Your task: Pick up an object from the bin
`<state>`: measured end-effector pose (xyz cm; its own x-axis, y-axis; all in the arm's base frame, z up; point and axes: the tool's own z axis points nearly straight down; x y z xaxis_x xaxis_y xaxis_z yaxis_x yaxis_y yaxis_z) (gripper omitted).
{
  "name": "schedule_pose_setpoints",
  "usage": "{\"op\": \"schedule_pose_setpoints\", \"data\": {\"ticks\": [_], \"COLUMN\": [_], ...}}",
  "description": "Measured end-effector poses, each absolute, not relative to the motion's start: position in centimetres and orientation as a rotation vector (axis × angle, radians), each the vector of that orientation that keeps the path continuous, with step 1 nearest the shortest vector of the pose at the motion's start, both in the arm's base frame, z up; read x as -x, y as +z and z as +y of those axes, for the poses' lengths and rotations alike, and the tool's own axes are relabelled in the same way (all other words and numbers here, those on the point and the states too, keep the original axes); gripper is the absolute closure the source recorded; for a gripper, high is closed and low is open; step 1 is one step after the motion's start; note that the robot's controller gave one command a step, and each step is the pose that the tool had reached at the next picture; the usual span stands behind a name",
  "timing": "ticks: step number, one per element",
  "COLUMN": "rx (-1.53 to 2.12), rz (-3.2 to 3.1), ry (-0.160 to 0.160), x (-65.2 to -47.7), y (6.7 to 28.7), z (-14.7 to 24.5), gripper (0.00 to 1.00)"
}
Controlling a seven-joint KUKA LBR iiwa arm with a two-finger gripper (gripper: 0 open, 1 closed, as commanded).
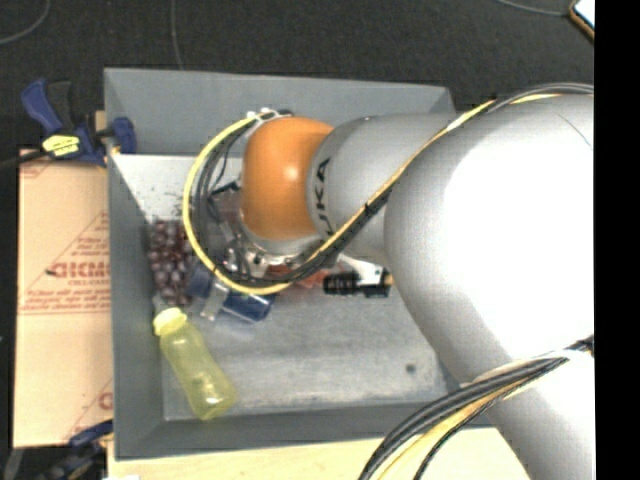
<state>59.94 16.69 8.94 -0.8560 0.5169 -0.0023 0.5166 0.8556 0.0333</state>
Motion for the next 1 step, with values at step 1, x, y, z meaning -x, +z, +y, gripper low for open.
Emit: {"op": "schedule_pose_setpoints", "data": {"ticks": [1], "rx": [-0.838], "rz": [3.008], "ry": [0.053], "x": [-60.19], "y": [11.99], "z": [16.54], "gripper": [1.0]}}
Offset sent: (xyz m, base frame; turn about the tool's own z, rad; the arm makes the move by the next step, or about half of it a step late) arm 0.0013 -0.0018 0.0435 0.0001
